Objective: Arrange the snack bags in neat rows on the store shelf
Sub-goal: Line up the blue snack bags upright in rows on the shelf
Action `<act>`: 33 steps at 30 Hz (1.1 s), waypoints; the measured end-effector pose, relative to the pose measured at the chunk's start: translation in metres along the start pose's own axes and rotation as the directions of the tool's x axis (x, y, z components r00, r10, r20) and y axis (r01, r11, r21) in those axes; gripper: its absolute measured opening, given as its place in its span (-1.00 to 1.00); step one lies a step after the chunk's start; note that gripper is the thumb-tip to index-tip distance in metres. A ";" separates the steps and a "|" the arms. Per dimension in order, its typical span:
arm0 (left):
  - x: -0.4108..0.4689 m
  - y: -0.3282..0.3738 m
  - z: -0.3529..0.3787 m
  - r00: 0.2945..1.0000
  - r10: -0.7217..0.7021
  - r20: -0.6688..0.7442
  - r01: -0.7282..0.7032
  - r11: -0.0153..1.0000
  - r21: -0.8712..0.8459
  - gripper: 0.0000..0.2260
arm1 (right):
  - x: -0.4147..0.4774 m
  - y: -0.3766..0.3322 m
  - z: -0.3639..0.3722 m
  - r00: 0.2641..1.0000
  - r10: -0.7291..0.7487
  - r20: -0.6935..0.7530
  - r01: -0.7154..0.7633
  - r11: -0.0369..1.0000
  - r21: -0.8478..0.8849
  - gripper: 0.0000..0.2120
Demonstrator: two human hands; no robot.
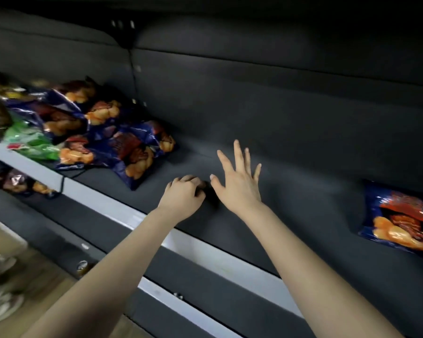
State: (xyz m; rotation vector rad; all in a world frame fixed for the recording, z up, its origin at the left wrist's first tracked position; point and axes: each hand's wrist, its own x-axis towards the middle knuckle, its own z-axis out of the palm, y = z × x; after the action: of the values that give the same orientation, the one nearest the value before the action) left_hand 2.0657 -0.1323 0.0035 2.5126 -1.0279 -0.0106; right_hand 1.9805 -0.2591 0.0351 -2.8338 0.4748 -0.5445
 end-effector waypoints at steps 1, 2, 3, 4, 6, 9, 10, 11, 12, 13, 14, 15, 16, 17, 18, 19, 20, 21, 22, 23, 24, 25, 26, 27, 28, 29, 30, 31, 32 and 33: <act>0.000 -0.015 -0.007 1.000 -0.014 0.005 0.014 1.000 0.005 -0.73 | 0.008 -0.013 0.006 1.000 -0.023 0.014 0.023 1.000 0.000 -0.41; 0.000 -0.028 -0.015 1.000 -0.014 0.001 0.014 1.000 0.009 -0.74 | 0.015 -0.025 0.011 0.999 -0.041 0.026 0.041 0.999 0.001 -0.41; 0.001 -0.041 -0.023 1.000 -0.007 -0.010 0.007 1.000 0.006 -0.75 | 0.024 -0.036 0.015 0.998 -0.056 0.035 0.056 0.998 0.005 -0.42; 0.001 -0.052 -0.030 1.000 0.008 -0.027 -0.008 1.000 -0.001 -0.77 | 0.032 -0.048 0.019 0.997 -0.070 0.041 0.070 0.997 0.013 -0.42; 0.000 -0.071 -0.043 0.998 0.031 -0.057 -0.032 0.999 -0.029 -0.80 | 0.047 -0.069 0.027 0.994 -0.106 0.037 0.105 0.994 0.038 -0.43; -0.009 -0.094 -0.053 0.994 0.018 -0.106 -0.025 0.998 -0.062 -0.82 | 0.061 -0.100 0.043 0.985 -0.169 0.044 0.164 0.981 0.106 -0.44; -0.013 -0.101 -0.054 0.992 0.022 -0.125 -0.031 0.997 -0.066 -0.80 | 0.064 -0.109 0.049 0.981 -0.190 0.049 0.182 0.974 0.133 -0.44; -0.017 -0.108 -0.055 0.990 0.025 -0.139 -0.035 0.997 -0.067 -0.79 | 0.067 -0.118 0.055 0.976 -0.213 0.049 0.203 0.967 0.154 -0.44; -0.022 -0.115 -0.057 0.989 0.020 -0.147 -0.030 0.997 -0.067 -0.79 | 0.068 -0.126 0.062 0.971 -0.234 0.045 0.223 0.959 0.175 -0.44; -0.026 -0.121 -0.061 0.988 0.002 -0.156 -0.013 0.998 -0.067 -0.80 | 0.070 -0.133 0.067 0.968 -0.247 0.041 0.235 0.951 0.201 -0.45; -0.030 -0.127 -0.066 0.986 -0.026 -0.166 0.015 0.998 -0.064 -0.81 | 0.072 -0.141 0.072 0.967 -0.251 0.039 0.235 0.943 0.235 -0.45; -0.033 -0.132 -0.072 0.981 -0.058 -0.183 0.046 0.997 -0.066 -0.81 | 0.074 -0.147 0.076 0.968 -0.248 0.041 0.229 0.936 0.266 -0.44; -0.036 -0.138 -0.078 0.975 -0.088 -0.204 0.075 0.995 -0.072 -0.80 | 0.077 -0.154 0.079 0.968 -0.245 0.046 0.222 0.932 0.288 -0.44; -0.038 -0.145 -0.083 0.967 -0.122 -0.223 0.107 0.991 -0.078 -0.80 | 0.080 -0.160 0.082 0.970 -0.240 0.046 0.217 0.930 0.295 -0.43; -0.039 -0.151 -0.087 0.958 -0.160 -0.237 0.144 0.986 -0.082 -0.83 | 0.083 -0.165 0.084 0.972 -0.233 0.034 0.213 0.933 0.291 -0.42; -0.040 -0.157 -0.091 0.950 -0.196 -0.243 0.180 0.980 -0.087 -0.87 | 0.087 -0.169 0.086 0.975 -0.223 0.011 0.211 0.936 0.280 -0.40; -0.041 -0.162 -0.094 0.942 -0.230 -0.245 0.214 0.973 -0.088 -0.89 | 0.090 -0.174 0.089 0.977 -0.214 -0.012 0.209 0.940 0.269 -0.37; -0.041 -0.167 -0.096 0.935 -0.258 -0.245 0.242 0.966 -0.094 -0.89 | 0.092 -0.177 0.091 0.978 -0.205 -0.024 0.205 0.944 0.260 -0.32; -0.041 -0.170 -0.096 0.928 -0.277 -0.247 0.258 0.960 -0.108 -0.88 | 0.095 -0.180 0.094 0.980 -0.198 -0.026 0.198 0.948 0.250 -0.25; -0.041 -0.173 -0.094 0.924 -0.286 -0.252 0.262 0.957 -0.127 -0.88 | 0.096 -0.183 0.097 0.981 -0.191 -0.021 0.191 0.953 0.236 -0.18; -0.041 -0.175 -0.093 0.922 -0.286 -0.261 0.257 0.956 -0.140 -0.86 | 0.098 -0.185 0.102 0.983 -0.185 -0.012 0.183 0.959 0.215 -0.12; -0.041 -0.177 -0.091 0.920 -0.284 -0.272 0.250 0.956 -0.153 -0.82 | 0.100 -0.187 0.106 0.984 -0.177 0.008 0.172 0.966 0.195 -0.06; -0.041 -0.178 -0.088 0.916 -0.287 -0.282 0.246 0.954 -0.172 -0.79 | 0.102 -0.190 0.111 0.985 -0.167 0.038 0.157 0.971 0.180 -0.02; -0.041 -0.180 -0.085 0.911 -0.292 -0.290 0.242 0.950 -0.196 -0.78 | 0.104 -0.192 0.115 0.986 -0.156 0.066 0.143 0.975 0.170 0.01; -0.042 -0.182 -0.082 0.909 -0.293 -0.297 0.238 0.949 -0.207 -0.80 | 0.106 -0.193 0.120 0.986 -0.145 0.086 0.129 0.978 0.166 0.03; -0.042 -0.183 -0.080 0.908 -0.285 -0.309 0.230 0.952 -0.202 -0.80 | 0.107 -0.194 0.124 0.986 -0.131 0.100 0.114 0.980 0.164 0.04; -0.041 -0.185 -0.077 0.907 -0.273 -0.320 0.223 0.957 -0.184 -0.78 | 0.109 -0.196 0.126 0.987 -0.114 0.110 0.095 0.982 0.163 0.04; -0.040 -0.187 -0.075 0.909 -0.265 -0.323 0.223 0.961 -0.161 -0.77 | 0.111 -0.197 0.129 0.988 -0.096 0.118 0.076 0.984 0.163 0.03; -0.039 -0.188 -0.073 0.911 -0.261 -0.319 0.228 0.964 -0.137 -0.78 | 0.113 -0.198 0.130 0.989 -0.079 0.121 0.059 0.985 0.164 0.02; -0.038 -0.189 -0.071 0.915 -0.259 -0.311 0.235 0.965 -0.113 -0.81 | 0.115 -0.199 0.131 0.990 -0.064 0.125 0.043 0.985 0.165 0.01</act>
State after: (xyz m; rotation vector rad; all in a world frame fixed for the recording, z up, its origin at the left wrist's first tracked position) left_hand 2.1757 0.0403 -0.0104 2.4518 -0.5645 0.2758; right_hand 2.1871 -0.0962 0.0068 -2.7112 0.3154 -0.3856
